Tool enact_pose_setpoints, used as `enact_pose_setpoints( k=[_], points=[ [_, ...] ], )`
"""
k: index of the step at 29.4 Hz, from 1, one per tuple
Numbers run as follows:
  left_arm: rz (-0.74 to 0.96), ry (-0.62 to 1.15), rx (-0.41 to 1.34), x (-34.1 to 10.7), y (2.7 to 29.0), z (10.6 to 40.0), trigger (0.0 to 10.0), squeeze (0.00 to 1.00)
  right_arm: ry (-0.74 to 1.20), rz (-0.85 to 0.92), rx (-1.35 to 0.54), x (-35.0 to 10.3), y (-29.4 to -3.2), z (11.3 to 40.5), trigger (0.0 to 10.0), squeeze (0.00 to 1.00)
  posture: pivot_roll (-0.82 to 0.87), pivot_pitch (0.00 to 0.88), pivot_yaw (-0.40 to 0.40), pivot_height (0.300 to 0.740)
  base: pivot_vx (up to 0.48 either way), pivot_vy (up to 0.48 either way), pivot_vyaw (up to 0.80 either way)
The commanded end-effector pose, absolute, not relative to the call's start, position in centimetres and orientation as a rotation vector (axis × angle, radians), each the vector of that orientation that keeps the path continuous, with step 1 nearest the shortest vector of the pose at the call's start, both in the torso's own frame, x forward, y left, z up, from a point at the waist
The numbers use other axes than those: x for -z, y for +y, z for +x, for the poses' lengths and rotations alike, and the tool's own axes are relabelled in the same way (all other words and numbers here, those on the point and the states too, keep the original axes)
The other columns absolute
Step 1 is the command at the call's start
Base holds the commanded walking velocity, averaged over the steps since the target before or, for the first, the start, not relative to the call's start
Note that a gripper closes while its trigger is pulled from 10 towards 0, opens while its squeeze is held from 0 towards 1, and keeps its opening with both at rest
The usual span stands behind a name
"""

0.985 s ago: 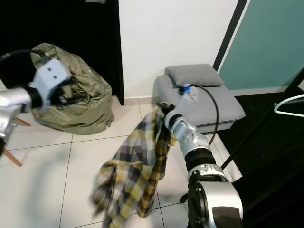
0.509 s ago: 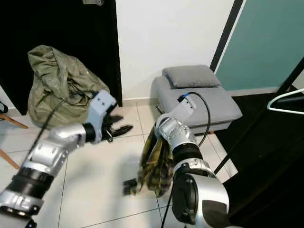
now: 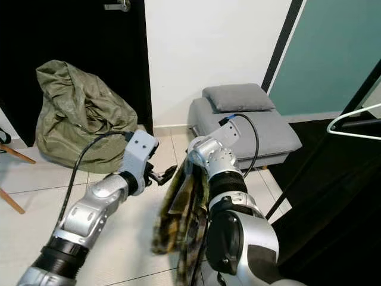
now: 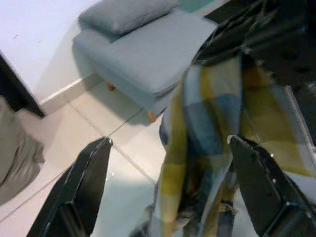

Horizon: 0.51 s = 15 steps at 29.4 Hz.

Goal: Hang hanger

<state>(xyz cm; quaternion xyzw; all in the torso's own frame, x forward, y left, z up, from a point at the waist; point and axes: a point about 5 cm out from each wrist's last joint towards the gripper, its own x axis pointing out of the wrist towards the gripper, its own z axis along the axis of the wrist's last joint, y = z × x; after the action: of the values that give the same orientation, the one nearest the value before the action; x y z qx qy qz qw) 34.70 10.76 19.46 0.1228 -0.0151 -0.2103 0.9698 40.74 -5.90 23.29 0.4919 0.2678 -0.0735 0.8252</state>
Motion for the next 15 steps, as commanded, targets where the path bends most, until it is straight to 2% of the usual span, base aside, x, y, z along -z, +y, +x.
enact_pose_setpoints(
  k=[1,4,7,14,15],
  points=[
    [0.278,-0.034,0.387,-19.0,10.7,34.7,10.0,0.00,0.531,1.072,0.141,-24.8,-5.8,40.8,0.0,0.00,-0.06,0.230,-0.099,0.740,0.000,0.000,0.00],
    [0.281,-0.128,0.208,-19.3,11.7,35.0,10.0,0.00,0.546,1.097,0.129,-25.5,-5.4,40.5,0.0,0.00,-0.06,0.231,-0.099,0.740,0.000,0.000,0.00],
    [0.204,-0.127,0.251,-18.4,11.0,34.8,10.0,0.00,0.555,1.108,0.133,-25.9,-5.2,40.3,0.0,0.00,-0.06,0.230,-0.100,0.740,0.000,0.000,0.00],
    [0.219,-0.122,0.253,-17.3,10.2,34.6,10.0,0.00,0.567,1.121,0.139,-26.2,-5.0,40.1,0.0,0.00,-0.07,0.227,-0.099,0.740,0.000,0.000,0.00],
    [0.150,-0.101,0.275,-16.7,9.7,34.6,10.0,0.00,0.572,1.130,0.137,-26.3,-4.8,40.1,0.0,0.00,-0.07,0.223,-0.096,0.740,0.000,0.000,0.00]
  ],
)
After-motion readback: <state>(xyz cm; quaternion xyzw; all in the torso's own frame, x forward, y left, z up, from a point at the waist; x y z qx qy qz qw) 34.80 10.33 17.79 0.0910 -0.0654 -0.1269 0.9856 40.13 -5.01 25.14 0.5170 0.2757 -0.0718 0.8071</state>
